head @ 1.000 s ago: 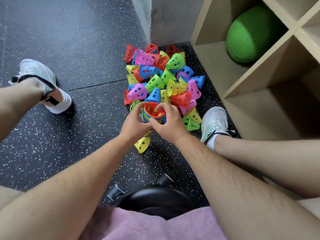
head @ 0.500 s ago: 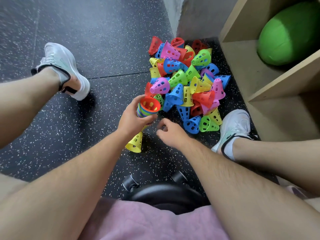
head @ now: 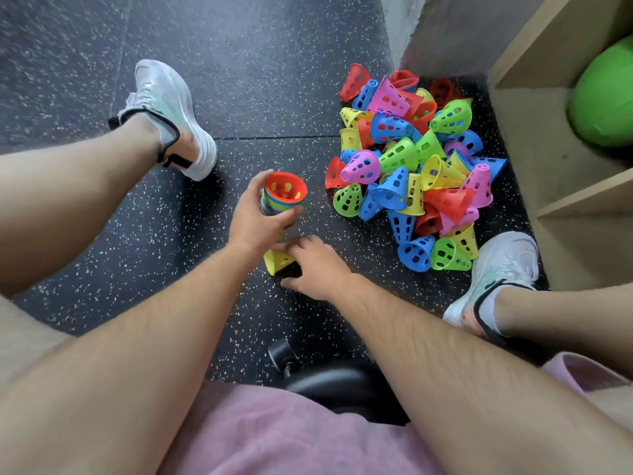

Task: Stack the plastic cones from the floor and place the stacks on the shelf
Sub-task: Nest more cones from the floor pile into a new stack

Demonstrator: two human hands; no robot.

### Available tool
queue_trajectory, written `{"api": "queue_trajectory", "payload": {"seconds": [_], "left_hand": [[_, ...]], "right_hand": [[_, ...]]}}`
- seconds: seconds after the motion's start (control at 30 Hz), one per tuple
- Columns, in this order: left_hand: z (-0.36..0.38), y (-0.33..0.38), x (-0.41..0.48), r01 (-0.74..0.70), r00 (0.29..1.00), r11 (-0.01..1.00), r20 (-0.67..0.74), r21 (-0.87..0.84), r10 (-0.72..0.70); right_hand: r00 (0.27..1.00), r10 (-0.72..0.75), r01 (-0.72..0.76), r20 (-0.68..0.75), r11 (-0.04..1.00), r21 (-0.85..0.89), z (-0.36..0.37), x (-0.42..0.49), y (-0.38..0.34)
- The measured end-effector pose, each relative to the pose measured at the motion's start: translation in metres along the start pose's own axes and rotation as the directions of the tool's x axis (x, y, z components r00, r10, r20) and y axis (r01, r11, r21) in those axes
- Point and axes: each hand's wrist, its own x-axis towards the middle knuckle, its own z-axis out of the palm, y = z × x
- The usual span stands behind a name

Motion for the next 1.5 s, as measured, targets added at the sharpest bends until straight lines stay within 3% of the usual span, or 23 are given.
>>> {"api": "queue_trajectory", "payload": {"seconds": [0.33,0.53,0.6,0.7,0.77,0.93,1.0,1.07,1.17,1.3,1.5], "left_hand": [[-0.021,-0.016,0.005,0.075,0.993,0.994,-0.090,-0.084,-0.082],[-0.019,-0.019,0.010,0.049,0.992,0.997,-0.115,-0.064,-0.056],[-0.017,-0.021,0.010,0.039,0.993,0.998,-0.113,-0.045,-0.044],[-0.010,-0.021,0.010,0.028,0.996,0.999,-0.088,-0.018,-0.030],[-0.003,-0.019,0.010,0.030,0.998,0.999,-0.063,-0.020,-0.031],[0.021,-0.007,0.004,0.009,0.999,1.000,0.047,0.004,-0.009],[0.032,-0.005,0.003,0.002,0.993,1.000,0.121,0.012,-0.004],[0.042,-0.001,0.001,-0.016,0.985,0.999,0.173,0.030,0.011],[0.056,0.017,-0.009,-0.069,0.976,0.997,0.210,0.042,0.058],[0.076,0.030,-0.018,-0.063,0.969,0.997,0.244,0.050,0.049],[0.100,0.041,-0.029,-0.138,0.936,0.988,0.334,0.074,0.106]], "right_hand": [[0.998,-0.036,0.028,-0.059,0.991,-0.128,0.012,0.021,-0.018],[0.984,0.038,-0.052,-0.175,0.996,-0.075,-0.002,0.012,0.005],[0.962,0.111,-0.110,-0.248,0.994,0.017,-0.002,0.008,0.017],[0.856,0.310,-0.214,-0.414,0.941,0.262,-0.008,0.003,0.035],[0.762,0.415,-0.207,-0.497,0.883,0.420,-0.021,0.002,0.041],[0.584,0.383,-0.003,-0.716,0.883,0.470,-0.062,0.008,0.040],[0.594,0.370,0.021,-0.714,0.880,0.474,-0.073,0.006,0.040],[0.655,0.343,0.021,-0.673,0.882,0.471,-0.078,0.000,0.043],[0.711,0.285,0.014,-0.643,0.908,0.418,-0.073,-0.012,0.057],[0.772,0.311,-0.042,-0.554,0.896,0.443,-0.066,-0.031,0.077],[0.745,0.407,-0.099,-0.529,0.852,0.514,-0.052,-0.058,0.096]]}}
